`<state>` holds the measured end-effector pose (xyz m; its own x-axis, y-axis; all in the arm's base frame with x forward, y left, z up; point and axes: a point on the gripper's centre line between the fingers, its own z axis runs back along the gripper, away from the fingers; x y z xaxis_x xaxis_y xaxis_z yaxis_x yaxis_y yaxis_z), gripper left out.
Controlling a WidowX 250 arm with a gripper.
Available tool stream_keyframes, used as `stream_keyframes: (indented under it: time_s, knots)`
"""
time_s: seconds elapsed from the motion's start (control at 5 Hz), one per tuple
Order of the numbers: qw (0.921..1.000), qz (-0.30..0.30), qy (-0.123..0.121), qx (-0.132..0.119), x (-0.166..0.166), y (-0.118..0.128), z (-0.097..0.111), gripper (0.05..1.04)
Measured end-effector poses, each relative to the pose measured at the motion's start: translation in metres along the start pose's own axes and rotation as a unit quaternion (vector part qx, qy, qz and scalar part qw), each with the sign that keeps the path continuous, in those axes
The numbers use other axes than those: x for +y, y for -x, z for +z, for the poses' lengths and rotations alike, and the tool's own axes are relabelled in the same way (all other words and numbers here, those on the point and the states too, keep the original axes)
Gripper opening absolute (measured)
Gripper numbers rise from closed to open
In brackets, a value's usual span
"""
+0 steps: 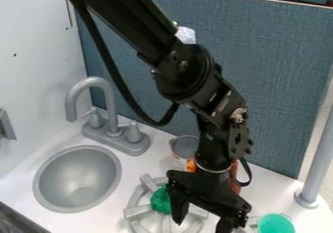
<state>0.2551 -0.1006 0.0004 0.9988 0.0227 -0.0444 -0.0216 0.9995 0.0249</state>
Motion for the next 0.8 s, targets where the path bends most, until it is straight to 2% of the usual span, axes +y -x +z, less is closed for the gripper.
stream_keyframes:
  time_s: [0.2, 0.6, 0.8]
  knots:
    - [0.9999, 0.0, -0.005, 0.014, 0.001, 0.004, -0.008, 1.001]
    - [0.9982, -0.004, 0.045, -0.038, -0.027, -0.021, 0.005, 1.001]
    - [0.9982, -0.011, 0.052, -0.027, -0.041, -0.033, -0.003, 1.001]
